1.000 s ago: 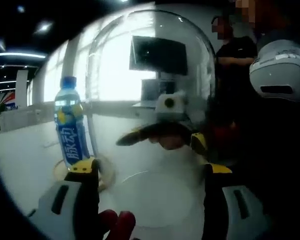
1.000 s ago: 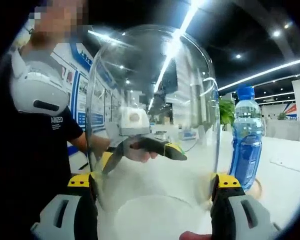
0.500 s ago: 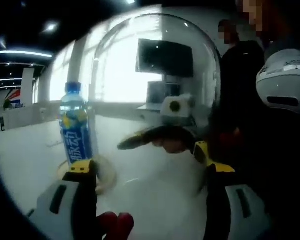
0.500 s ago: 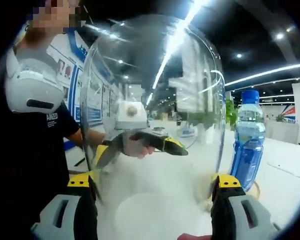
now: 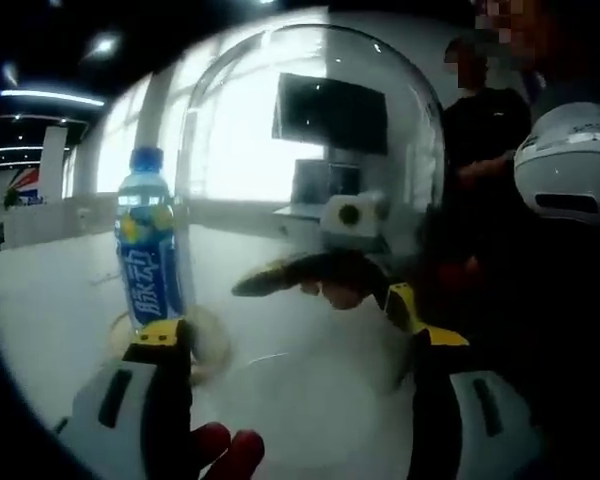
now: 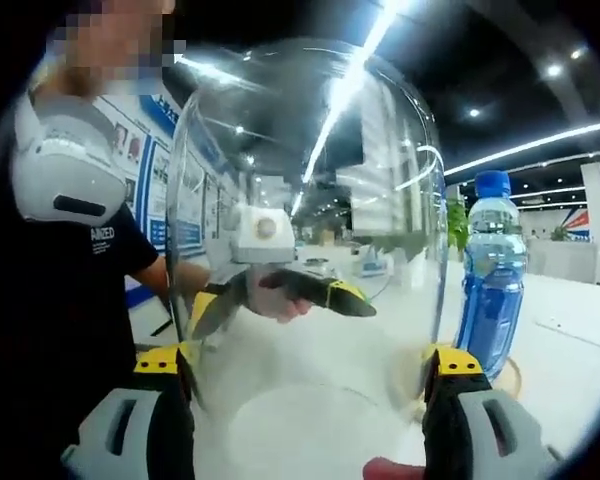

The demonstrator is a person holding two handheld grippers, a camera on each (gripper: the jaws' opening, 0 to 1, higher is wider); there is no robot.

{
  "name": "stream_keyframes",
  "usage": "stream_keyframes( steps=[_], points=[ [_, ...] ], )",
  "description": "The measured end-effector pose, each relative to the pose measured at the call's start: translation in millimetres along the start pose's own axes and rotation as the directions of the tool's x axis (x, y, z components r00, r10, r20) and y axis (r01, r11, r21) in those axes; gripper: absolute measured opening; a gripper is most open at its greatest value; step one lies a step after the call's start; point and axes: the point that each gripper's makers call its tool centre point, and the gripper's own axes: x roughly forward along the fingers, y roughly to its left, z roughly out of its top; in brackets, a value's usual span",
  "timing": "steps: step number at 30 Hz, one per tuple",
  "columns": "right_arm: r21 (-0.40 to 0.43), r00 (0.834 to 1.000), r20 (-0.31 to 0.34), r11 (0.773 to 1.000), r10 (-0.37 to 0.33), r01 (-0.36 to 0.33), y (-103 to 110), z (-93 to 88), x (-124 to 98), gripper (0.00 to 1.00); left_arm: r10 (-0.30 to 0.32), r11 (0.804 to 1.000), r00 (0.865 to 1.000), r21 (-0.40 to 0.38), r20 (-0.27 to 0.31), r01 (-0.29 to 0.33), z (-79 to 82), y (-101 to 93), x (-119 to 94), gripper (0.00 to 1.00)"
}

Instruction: Open the cover put in the Mizone put the cover back on

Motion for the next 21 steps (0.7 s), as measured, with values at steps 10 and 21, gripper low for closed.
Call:
stream_keyframes(
  steps=[10, 21],
  points=[
    [0.047, 1.0, -0.023, 0.999, 0.003, -0.002, 4, 4.0, -2, 0.89, -0.01, 0.999, 1.0, -0.038, 0.03, 0.011, 4.2, -3.9, -3, 0.76],
    [0.108, 0.999, 0.043, 0.994, 0.02, -0.024, 9, 51.0, -5, 0.89, 0.011, 0.996, 0.995, -0.091, 0.104, -0.001, 49.3, -12.4, -13, 0.75]
  ],
)
